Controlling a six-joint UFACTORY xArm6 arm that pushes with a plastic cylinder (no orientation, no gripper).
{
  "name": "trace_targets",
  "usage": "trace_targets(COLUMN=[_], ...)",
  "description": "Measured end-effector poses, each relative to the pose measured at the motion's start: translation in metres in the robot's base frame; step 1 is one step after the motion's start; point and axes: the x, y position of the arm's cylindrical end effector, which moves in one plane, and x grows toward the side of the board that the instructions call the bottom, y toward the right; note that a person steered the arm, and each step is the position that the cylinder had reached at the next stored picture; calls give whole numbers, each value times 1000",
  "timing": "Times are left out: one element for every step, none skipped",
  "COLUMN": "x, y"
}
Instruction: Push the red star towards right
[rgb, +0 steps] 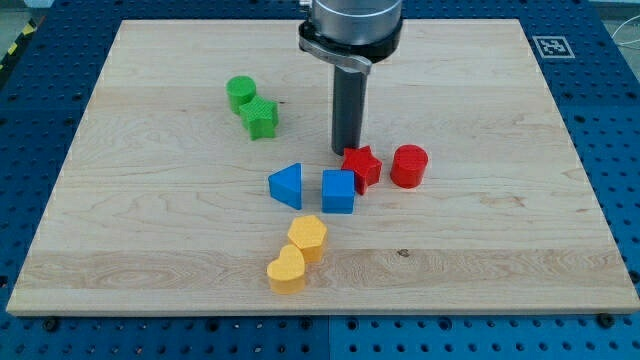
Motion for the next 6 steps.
trace_targets(x=[2,14,31,39,39,39], y=[-12,-13,-13,-6,9,24])
